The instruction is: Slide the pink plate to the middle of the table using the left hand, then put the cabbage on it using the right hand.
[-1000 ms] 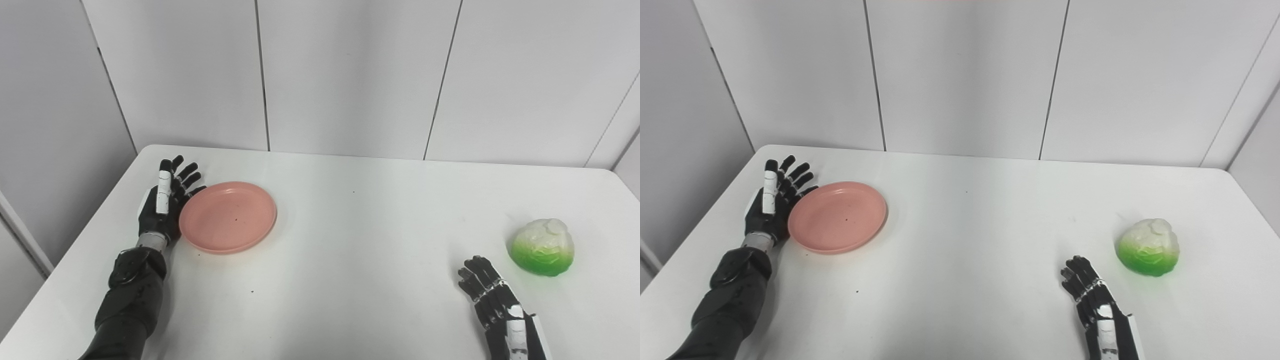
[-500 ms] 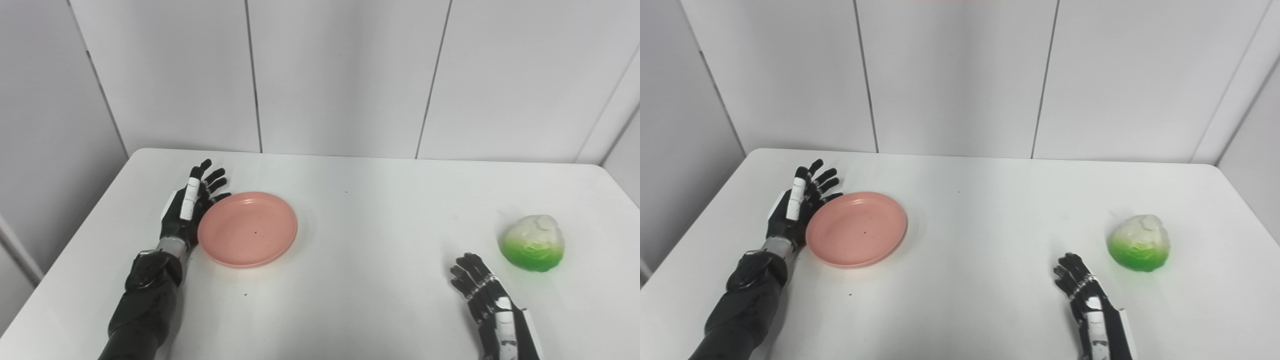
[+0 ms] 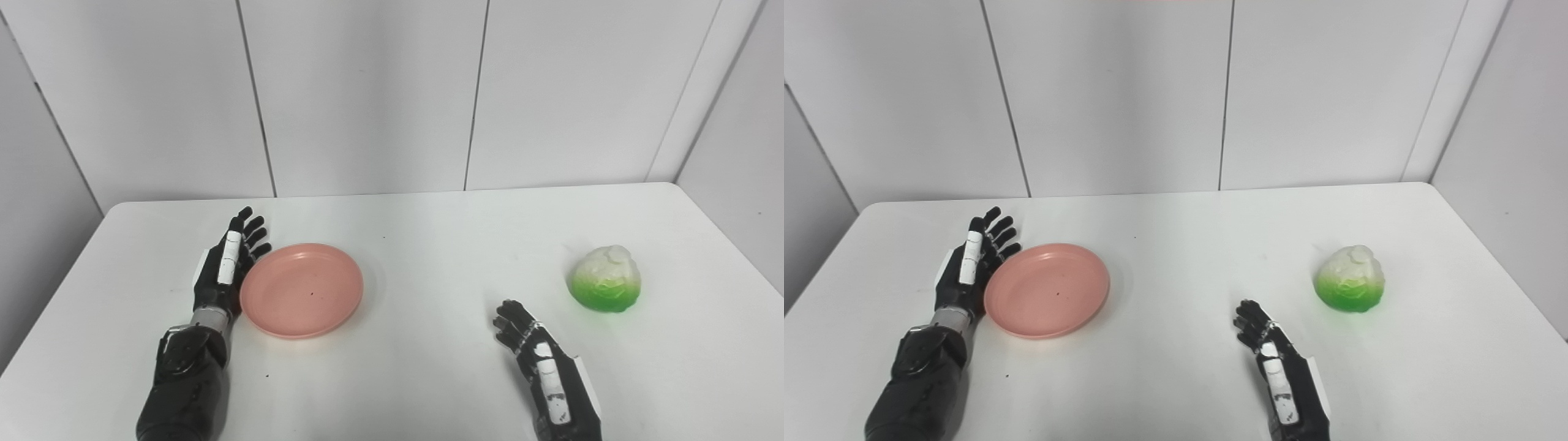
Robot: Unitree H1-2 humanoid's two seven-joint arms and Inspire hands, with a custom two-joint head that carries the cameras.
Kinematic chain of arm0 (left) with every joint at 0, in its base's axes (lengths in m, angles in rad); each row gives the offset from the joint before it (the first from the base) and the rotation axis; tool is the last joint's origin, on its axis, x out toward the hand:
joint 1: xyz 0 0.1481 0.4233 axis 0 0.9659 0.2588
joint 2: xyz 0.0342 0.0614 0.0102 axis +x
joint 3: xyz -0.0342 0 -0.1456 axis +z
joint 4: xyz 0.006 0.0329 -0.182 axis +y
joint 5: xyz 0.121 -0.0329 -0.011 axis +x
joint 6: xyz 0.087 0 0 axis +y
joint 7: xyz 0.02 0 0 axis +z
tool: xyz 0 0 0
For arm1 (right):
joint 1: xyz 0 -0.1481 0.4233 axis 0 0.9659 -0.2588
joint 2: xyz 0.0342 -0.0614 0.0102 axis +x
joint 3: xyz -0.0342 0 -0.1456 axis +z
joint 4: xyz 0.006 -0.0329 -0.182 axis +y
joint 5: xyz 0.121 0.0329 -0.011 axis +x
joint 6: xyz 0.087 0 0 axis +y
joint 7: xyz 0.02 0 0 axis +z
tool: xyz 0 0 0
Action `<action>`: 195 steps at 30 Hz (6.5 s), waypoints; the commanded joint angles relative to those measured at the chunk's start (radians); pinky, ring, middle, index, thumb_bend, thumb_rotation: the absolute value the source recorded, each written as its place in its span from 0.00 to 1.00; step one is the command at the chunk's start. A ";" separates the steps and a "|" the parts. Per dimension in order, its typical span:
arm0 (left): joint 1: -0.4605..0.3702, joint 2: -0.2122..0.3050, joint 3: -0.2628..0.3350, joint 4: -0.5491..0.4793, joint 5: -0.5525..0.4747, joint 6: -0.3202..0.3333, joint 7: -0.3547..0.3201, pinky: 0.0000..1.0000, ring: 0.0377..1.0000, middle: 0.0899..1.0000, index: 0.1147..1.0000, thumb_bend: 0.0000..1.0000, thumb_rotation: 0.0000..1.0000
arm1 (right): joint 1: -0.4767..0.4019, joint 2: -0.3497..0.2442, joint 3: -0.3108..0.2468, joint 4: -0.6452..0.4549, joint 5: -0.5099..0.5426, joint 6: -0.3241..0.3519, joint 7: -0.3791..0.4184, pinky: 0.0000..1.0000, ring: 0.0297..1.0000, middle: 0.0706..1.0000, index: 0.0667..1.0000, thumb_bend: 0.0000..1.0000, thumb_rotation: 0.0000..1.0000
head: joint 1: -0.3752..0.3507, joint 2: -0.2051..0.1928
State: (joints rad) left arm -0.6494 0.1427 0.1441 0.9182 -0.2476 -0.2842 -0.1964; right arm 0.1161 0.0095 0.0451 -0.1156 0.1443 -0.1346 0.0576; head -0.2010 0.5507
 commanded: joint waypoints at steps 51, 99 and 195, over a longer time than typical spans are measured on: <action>-0.019 -0.156 -0.016 -0.001 0.040 0.068 0.083 0.85 0.93 0.92 0.91 0.99 0.91 | -0.106 0.004 0.033 -0.398 -0.456 0.463 -0.054 0.72 0.85 0.93 0.95 0.89 0.60 | -0.157 0.012; -0.047 -0.160 -0.016 0.045 0.040 0.045 0.060 0.87 0.92 0.91 0.93 1.00 0.89 | -0.891 -0.737 0.190 0.096 -1.055 0.513 0.815 0.81 0.95 0.97 0.88 1.00 0.40 | -0.150 -0.004; -0.038 -0.164 -0.024 0.012 0.038 0.064 0.045 0.84 0.90 0.92 0.95 1.00 0.88 | -0.991 -0.803 0.356 0.185 -0.837 0.347 0.842 0.31 0.39 0.48 0.47 0.52 0.00 | -0.128 0.029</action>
State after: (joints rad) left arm -0.6833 -0.0186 0.1233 0.9094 -0.2120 -0.2500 -0.1565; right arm -0.7940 -0.7694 0.4336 0.1075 -0.6900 0.2329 0.9047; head -0.3298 0.5783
